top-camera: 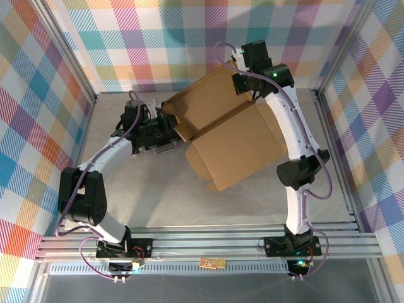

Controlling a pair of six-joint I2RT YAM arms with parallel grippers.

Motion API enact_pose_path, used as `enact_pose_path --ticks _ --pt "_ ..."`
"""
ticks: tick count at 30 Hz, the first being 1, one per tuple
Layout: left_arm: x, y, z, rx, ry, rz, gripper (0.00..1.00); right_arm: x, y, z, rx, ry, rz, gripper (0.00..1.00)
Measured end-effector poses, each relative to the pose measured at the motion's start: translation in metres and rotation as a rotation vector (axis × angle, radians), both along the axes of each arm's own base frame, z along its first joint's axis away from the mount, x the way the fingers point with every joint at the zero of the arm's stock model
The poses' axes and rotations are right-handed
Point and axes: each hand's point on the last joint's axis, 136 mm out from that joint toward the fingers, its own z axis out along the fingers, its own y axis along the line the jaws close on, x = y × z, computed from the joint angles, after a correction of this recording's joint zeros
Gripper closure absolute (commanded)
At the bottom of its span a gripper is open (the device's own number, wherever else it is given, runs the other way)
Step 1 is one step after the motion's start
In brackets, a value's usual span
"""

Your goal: Fold the paper box

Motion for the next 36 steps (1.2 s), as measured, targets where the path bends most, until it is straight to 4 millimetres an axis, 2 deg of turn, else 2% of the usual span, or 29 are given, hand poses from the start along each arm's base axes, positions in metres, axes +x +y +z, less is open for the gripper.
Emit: enact_pose_path --ticks 5,8,12,20,26,30,33,36 --pt "-0.001 0.001 0.001 0.013 0.005 -0.002 1.00 0.004 -0.001 -0.007 -0.025 -0.005 -0.016 1.00" --pt "-0.001 0.001 0.006 0.014 -0.008 -0.002 1.00 0.005 -0.002 -0.006 -0.036 -0.016 -0.015 0.89" --pt "-0.002 0.001 0.010 0.016 -0.014 -0.005 1.00 0.004 -0.003 0.001 -0.042 -0.037 -0.005 0.79" --pt "-0.002 0.001 0.016 0.015 -0.025 -0.005 1.00 0.003 -0.001 0.002 -0.054 -0.041 0.022 0.75" --pt "-0.002 0.001 0.016 0.015 -0.026 -0.006 1.00 0.005 -0.004 -0.002 -0.047 -0.026 0.020 0.62" --pt "0.000 0.001 0.020 0.013 -0.035 -0.005 1.00 0.006 -0.004 -0.008 -0.037 -0.009 0.025 0.62" --pt "0.000 0.001 0.020 0.013 -0.034 -0.005 1.00 0.009 -0.005 -0.012 -0.033 0.002 0.025 0.77" --pt "-0.001 0.001 0.020 0.014 -0.033 -0.005 1.00 0.012 -0.011 -0.015 -0.033 0.008 0.010 0.88"
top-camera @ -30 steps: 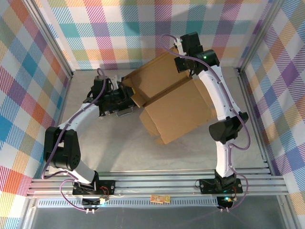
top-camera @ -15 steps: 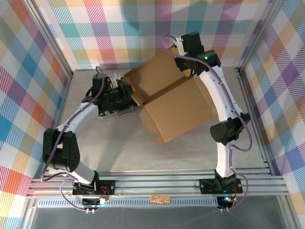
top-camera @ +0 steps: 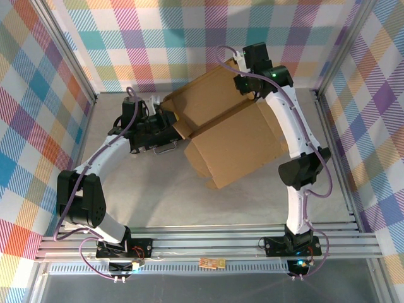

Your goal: Fold the paper box

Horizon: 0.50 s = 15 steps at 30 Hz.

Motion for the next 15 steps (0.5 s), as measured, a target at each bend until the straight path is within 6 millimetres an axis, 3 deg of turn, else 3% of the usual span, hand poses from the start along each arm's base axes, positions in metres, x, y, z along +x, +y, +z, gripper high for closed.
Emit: enact_pose_path --ticks 4,15 --pt "0.000 0.000 0.000 0.004 -0.003 0.002 1.00 0.001 -0.004 -0.003 -0.013 0.007 -0.012 1.00" --pt "0.006 0.005 0.008 0.069 0.019 0.062 1.00 0.002 -0.014 0.004 -0.123 -0.050 -0.119 1.00"
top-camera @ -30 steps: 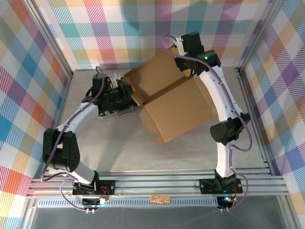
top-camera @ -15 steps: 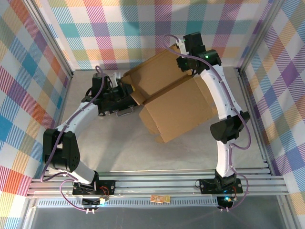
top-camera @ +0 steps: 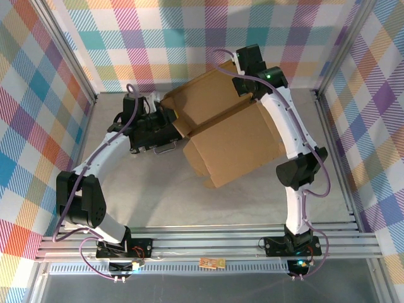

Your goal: Fold the paper box

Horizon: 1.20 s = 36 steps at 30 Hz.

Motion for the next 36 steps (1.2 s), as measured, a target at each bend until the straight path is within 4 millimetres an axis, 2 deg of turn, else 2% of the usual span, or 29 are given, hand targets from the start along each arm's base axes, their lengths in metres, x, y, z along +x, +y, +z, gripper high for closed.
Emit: enact_pose_path --ticks 8,14,18,21,30,36 --pt "-0.002 0.005 -0.004 0.202 0.054 0.160 1.00 -0.008 0.004 -0.003 -0.037 -0.014 -0.104 1.00" --pt "-0.008 0.021 -0.011 0.343 0.090 0.259 1.00 -0.024 0.018 -0.010 -0.031 0.010 -0.134 1.00" --pt "-0.009 0.026 -0.005 0.406 0.081 0.289 1.00 -0.028 0.019 -0.014 -0.013 0.024 -0.154 1.00" --pt "-0.009 0.024 -0.009 0.419 0.076 0.277 1.00 -0.028 0.020 -0.017 0.004 0.031 -0.158 1.00" --pt "-0.018 0.019 -0.069 0.419 0.178 0.193 1.00 -0.036 0.019 -0.070 -0.022 0.139 -0.138 1.00" --pt "-0.007 0.021 -0.088 0.405 0.192 0.195 0.93 -0.031 0.026 -0.071 0.010 0.125 -0.123 1.00"
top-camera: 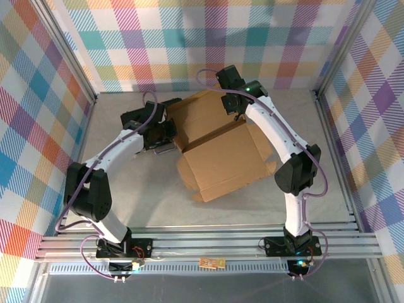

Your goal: Fold the paper box

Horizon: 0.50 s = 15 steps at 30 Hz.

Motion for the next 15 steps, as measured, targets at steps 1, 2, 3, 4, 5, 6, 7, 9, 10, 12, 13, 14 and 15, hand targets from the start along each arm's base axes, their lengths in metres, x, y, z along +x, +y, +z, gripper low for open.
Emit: enact_pose_path --ticks 1,2,3,4,5,6,7,9,10,12,13,14,15 --pt "0.002 0.000 -0.003 -0.001 0.000 0.001 0.92 0.001 0.001 -0.001 0.002 -0.002 0.001 1.00" --pt "0.004 0.000 -0.006 -0.002 0.000 0.002 0.92 0.002 0.002 -0.003 0.003 0.000 0.002 1.00" --pt "0.005 0.001 -0.010 -0.003 0.001 0.004 0.91 0.004 0.003 -0.005 0.003 0.002 0.002 1.00" --pt "0.006 0.001 -0.014 -0.002 0.004 0.005 0.90 0.005 0.003 -0.008 0.004 0.005 0.003 1.00" --pt "0.006 0.001 -0.019 -0.001 0.006 0.007 0.88 0.006 0.004 -0.011 0.004 0.011 0.005 1.00" --pt "0.006 0.002 -0.024 0.001 0.012 0.009 0.85 0.008 0.005 -0.015 0.001 0.017 0.004 1.00" --pt "0.007 0.003 -0.028 0.005 0.015 0.012 0.85 0.008 0.005 -0.019 -0.001 0.025 0.004 1.00" --pt "0.009 0.006 -0.036 0.008 0.013 0.020 0.82 0.010 0.005 -0.025 -0.006 0.037 0.003 1.00" --pt "0.010 0.006 -0.040 0.009 0.011 0.023 0.80 0.011 0.006 -0.029 -0.007 0.044 0.003 1.00" --pt "0.012 0.008 -0.048 0.008 0.012 0.028 0.77 0.013 0.006 -0.035 -0.009 0.055 0.001 1.00" --pt "0.012 0.008 -0.052 0.008 0.016 0.031 0.77 0.013 0.007 -0.038 -0.010 0.059 -0.002 1.00" --pt "0.012 0.008 -0.055 0.005 0.017 0.035 0.77 0.014 0.006 -0.040 -0.011 0.064 -0.004 1.00" --pt "0.013 0.008 -0.058 0.003 0.019 0.036 0.77 0.015 0.006 -0.043 -0.012 0.069 -0.007 1.00"
